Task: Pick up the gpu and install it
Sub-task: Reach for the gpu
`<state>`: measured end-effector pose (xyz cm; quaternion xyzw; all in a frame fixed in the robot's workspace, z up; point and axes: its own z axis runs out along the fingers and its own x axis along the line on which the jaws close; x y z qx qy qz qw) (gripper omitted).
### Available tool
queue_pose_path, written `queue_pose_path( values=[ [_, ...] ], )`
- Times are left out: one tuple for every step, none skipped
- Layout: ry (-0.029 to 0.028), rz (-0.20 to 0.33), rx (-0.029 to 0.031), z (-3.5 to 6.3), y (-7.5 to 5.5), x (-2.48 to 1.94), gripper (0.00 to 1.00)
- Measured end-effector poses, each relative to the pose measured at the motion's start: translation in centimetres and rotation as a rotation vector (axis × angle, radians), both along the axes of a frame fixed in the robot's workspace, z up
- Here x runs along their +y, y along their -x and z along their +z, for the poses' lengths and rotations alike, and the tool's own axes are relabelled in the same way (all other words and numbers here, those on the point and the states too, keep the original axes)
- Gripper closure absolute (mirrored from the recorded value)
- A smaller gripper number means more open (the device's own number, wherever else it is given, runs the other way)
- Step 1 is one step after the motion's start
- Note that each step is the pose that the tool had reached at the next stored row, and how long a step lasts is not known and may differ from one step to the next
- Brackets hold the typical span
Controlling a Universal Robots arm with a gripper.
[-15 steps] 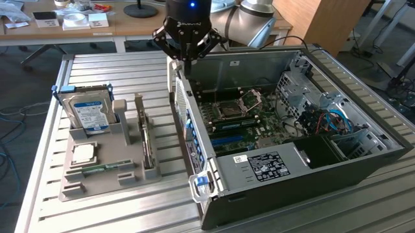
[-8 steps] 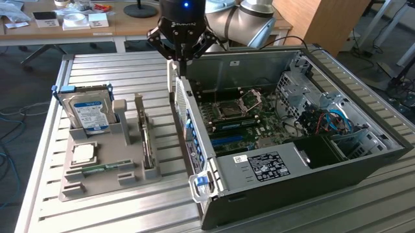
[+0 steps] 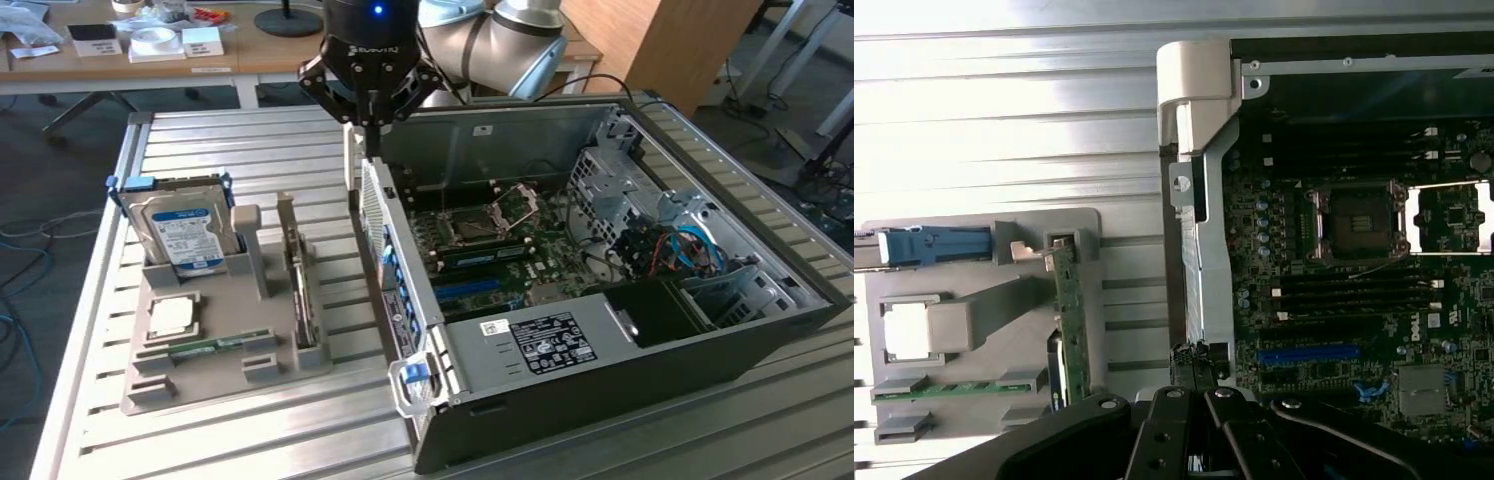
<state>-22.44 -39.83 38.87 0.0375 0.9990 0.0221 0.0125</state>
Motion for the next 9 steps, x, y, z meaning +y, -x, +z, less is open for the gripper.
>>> queue_pose_path(
  values=[
    [0.0,0.0,0.0,0.0,0.1,0.0,0.89],
    [0.0001,0.0,0.0,0.0,0.2,0.0,0.89],
    [0.0,0.0,0.0001,0.0,0.3,0.0,0.89],
    [0.0,0.0,0.0,-0.01,0.5,0.0,0.89],
    [0.0,0.0,0.0,-0.01,0.8,0.0,0.89],
    [0.0,0.0,-0.0001,-0.02,1.1,0.0,0.89],
    [0.0,0.0,-0.0001,-0.02,1.3,0.01,0.89],
    [-0.0001,0.0,-0.0001,-0.03,1.6,0.01,0.89],
    [0.0,0.0,0.0,-0.03,1.9,0.02,0.89]
  ],
)
